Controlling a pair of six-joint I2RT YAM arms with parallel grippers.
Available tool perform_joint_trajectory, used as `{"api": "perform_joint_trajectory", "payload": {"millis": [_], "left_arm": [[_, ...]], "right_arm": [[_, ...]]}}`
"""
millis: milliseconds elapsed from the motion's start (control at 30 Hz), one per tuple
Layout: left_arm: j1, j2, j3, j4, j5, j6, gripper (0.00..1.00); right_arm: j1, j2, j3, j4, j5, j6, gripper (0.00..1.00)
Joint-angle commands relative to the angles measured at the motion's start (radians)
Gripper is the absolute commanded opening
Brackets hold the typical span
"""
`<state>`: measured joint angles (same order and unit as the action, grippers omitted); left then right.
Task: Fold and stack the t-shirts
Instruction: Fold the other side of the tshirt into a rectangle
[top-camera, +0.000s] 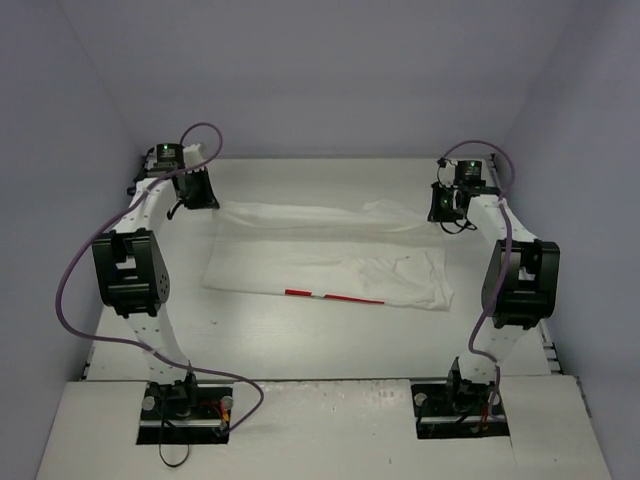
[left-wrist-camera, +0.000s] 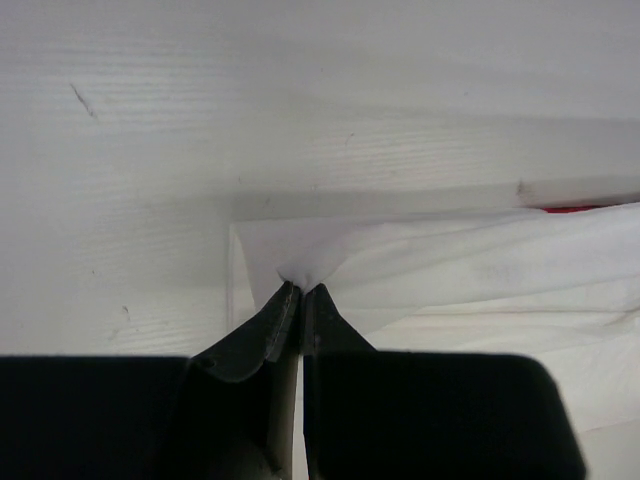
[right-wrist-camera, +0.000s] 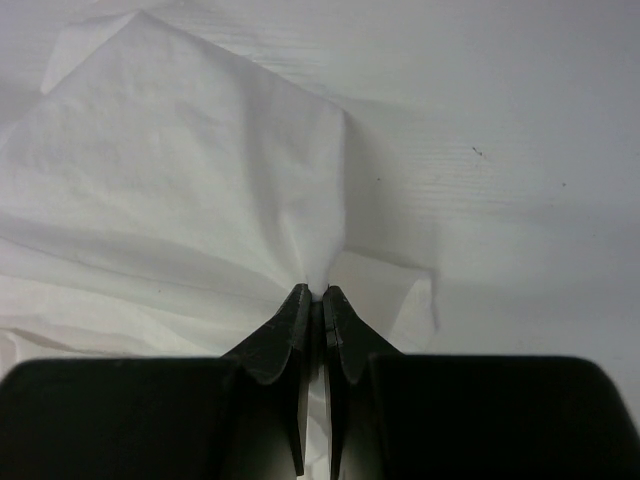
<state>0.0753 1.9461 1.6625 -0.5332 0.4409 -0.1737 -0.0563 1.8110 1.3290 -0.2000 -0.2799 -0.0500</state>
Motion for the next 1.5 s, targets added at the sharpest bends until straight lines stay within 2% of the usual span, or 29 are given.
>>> {"api": "perform_joint_trajectory", "payload": {"millis": [0,67,300,467,600,700,867,1067,1267,1467], "left_arm": [[0.017,-0.084,-0.068,0.053,-0.075,-0.015,0.00],[0.017,-0.078,-0.101,0.078,-0.091,-0.015,0.00],[0.017,0.032,-0.020,0.089,-0.062,-0.004,0.00],[0.017,0.030,0.041,0.211,-0.045,0.019,0.00],[0.017,0.068,0.136,0.239,-0.021,0.033,0.00],[0.017,0.123,0.256,0.194,-0.019,0.049,0.00],[0.017,0.178,0.326,0.190,0.014,0.013,0.00],[0.018,0.155,0.245,0.202,0.062,0.038,0.00],[0.044,0.129,0.146,0.233,0.143,0.011,0.08],[0.060,0.082,0.074,0.263,0.182,-0.010,0.08]], "right_arm": [[-0.013,-0.064,-0.037,0.016,0.064,0.044,0.00],[-0.013,-0.075,-0.067,0.024,0.075,0.050,0.00],[-0.013,-0.120,-0.144,0.044,0.113,0.086,0.00],[-0.014,-0.121,-0.162,0.059,0.120,0.102,0.00],[-0.014,-0.102,-0.125,0.059,0.134,0.096,0.00],[-0.016,-0.076,-0.067,0.059,0.137,0.090,0.00],[-0.014,-0.025,0.014,0.062,0.123,0.085,0.00],[-0.014,-0.050,-0.001,0.068,0.113,0.084,0.00],[-0.013,-0.099,-0.118,0.106,0.097,0.101,0.00],[-0.009,-0.163,-0.211,0.127,0.099,0.122,0.00]]}}
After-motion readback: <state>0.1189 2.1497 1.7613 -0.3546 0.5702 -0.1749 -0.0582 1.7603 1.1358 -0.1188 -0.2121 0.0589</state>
